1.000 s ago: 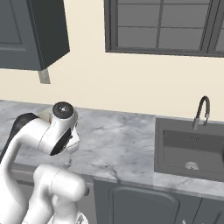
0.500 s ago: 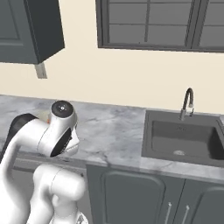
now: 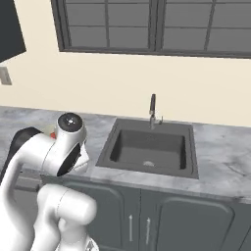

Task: Dump the apple and orange from the bowl so the bowl can be washed. Place the bowl in the sink after clearing the leftovers.

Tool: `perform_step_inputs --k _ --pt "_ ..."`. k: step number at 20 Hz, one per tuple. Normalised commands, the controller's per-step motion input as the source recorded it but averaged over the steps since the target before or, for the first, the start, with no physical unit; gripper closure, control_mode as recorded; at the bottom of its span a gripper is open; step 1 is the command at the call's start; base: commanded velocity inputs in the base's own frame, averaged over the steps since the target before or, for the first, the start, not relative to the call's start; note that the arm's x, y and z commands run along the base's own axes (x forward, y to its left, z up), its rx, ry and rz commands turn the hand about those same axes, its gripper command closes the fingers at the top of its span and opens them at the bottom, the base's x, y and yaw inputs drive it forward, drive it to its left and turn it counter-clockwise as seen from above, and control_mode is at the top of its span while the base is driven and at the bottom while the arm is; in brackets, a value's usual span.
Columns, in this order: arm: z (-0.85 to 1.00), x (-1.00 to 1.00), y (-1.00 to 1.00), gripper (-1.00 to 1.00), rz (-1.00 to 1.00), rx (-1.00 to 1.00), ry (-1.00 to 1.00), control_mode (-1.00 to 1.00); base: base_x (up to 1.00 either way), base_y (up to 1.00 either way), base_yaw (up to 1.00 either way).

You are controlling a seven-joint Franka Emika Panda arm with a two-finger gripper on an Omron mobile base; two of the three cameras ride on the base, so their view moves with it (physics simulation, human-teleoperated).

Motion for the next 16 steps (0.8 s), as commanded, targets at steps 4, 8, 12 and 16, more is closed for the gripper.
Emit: perform_step_inputs --k 4,8,12,16 --pt "0.0 0.0 0.0 1.0 0.0 0.0 0.0 1.0 0.01 -0.99 0.0" --pt "0.0 0.0 0.0 1.0 0.0 0.0 0.0 1.0 0.07 -0.9 0.0" --pt "0.0 0.0 0.0 1.0 0.0 0.0 0.0 1.0 0.23 -0.56 0.0" --pt "0.0 0.0 0.0 1.0 0.0 0.0 0.0 1.0 0.3 -0.26 0.0"
